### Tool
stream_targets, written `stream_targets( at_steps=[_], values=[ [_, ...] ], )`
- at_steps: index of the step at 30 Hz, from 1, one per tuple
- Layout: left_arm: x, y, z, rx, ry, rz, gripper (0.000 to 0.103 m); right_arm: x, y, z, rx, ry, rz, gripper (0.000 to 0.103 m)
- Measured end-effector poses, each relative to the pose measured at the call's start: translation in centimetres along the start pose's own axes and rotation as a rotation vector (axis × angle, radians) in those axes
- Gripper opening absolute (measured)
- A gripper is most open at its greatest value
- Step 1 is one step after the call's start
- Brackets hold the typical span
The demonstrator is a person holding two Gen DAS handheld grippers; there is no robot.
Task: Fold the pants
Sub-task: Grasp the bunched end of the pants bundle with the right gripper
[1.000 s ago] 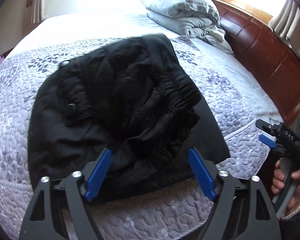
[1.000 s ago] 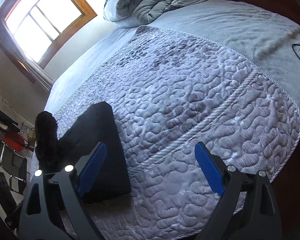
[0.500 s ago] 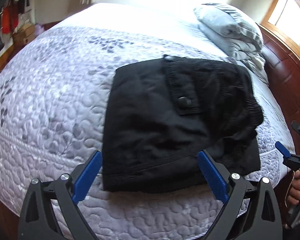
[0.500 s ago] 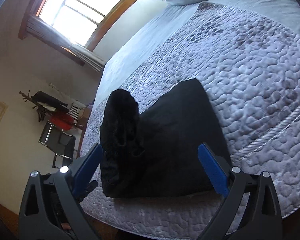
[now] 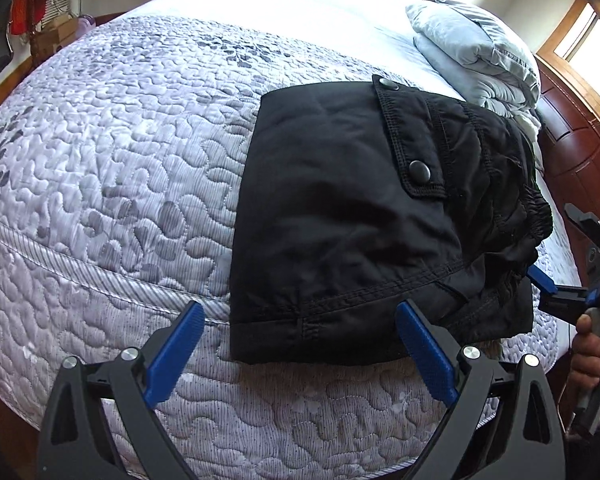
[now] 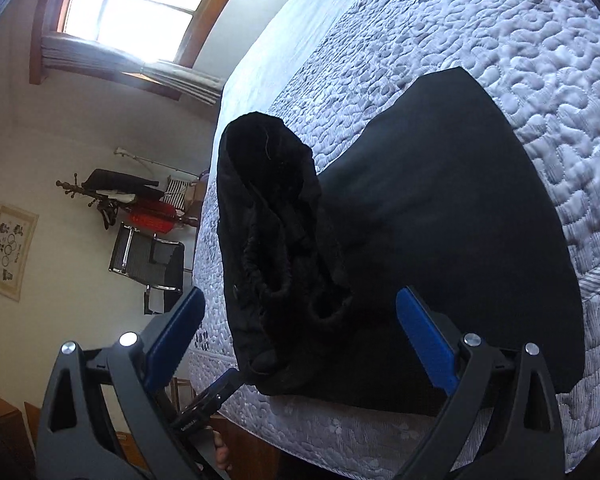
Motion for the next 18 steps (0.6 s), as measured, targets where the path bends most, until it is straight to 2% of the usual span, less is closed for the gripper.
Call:
stream_targets(
  at_steps=[11,13,14,17,18],
  values=[
    [-0.4,-1.1,0.2,0.002,-0.028,-0.013,0.097,0.5,0.0,2.9,-0.017,-0.022,-0.024,0.096],
    [-0.4,-1.2,0.3,0.002,-0.031,-0.015,0.098,0.6,0.0,3.2,-0.010,-0.019,-0.024,0.086],
    [-0.4,-1.2,0.3,0.002,-0.032,-0.015,0.098,0.6,0.1,3.4,-0.008,-0.022,-0.020,0.075],
    [-0.5,-1.1,0.3,0.005,-0.033,-0.012,0.098,0.8,0.4,3.8,-0.006,-0.031,-0.002,0.064],
    [-0.5,-1.1,0.3,0.006,-0.033,-0.008,0.098,0.8,0.5,3.9,-0.003,-0.032,0.000,0.056]
  ],
)
Point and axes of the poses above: each gripper's, at about its wrist camera, not at the fingertips, and z roughly the way its jaws point, y to its right, x to its top, the point moved 5 cm from there along z, roughly the way its jaws point, and after that the axes turned 11 degrees about x, right-handed, at the moved point
